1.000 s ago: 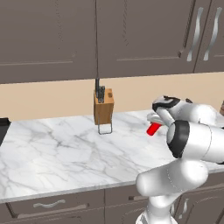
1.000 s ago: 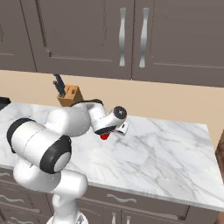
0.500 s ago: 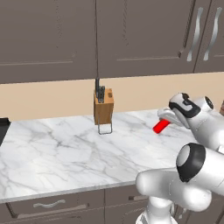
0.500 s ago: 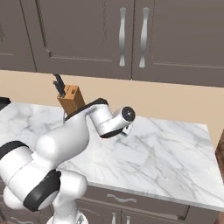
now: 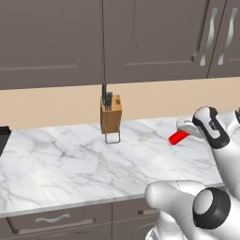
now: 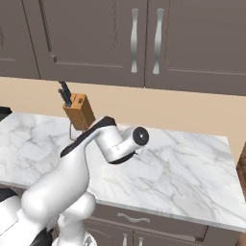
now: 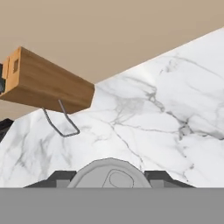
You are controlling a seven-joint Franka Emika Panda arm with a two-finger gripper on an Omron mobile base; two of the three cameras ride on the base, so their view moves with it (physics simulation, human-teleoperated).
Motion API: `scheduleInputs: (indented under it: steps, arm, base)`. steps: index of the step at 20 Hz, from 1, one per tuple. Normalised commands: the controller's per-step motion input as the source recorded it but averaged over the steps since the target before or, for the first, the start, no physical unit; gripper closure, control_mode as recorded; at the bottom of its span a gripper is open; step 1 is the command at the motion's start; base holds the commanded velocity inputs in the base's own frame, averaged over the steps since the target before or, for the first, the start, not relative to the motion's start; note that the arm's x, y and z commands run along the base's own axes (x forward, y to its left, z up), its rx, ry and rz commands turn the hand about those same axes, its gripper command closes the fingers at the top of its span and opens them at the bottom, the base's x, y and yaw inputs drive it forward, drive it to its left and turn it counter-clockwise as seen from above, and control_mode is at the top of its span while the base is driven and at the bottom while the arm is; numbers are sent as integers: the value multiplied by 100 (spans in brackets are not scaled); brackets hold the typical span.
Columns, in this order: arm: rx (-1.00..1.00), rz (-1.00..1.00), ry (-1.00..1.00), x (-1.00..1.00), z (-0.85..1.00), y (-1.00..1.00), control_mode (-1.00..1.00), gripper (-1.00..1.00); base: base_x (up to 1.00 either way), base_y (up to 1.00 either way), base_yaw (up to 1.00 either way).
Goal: Move the drinks to the dining counter.
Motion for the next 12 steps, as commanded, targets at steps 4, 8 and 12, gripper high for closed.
scheduleInputs:
  steps: [4, 8, 12]
  arm:
    - [0, -6, -7, -54, 38, 3, -100, 100]
    - [0, -7, -12, -57, 60, 4, -100, 100]
    - [0, -9, -10, -48, 51, 5, -100, 100]
  base:
    - [0, 0, 0]
    - [0, 0, 0]
    - [0, 0, 0]
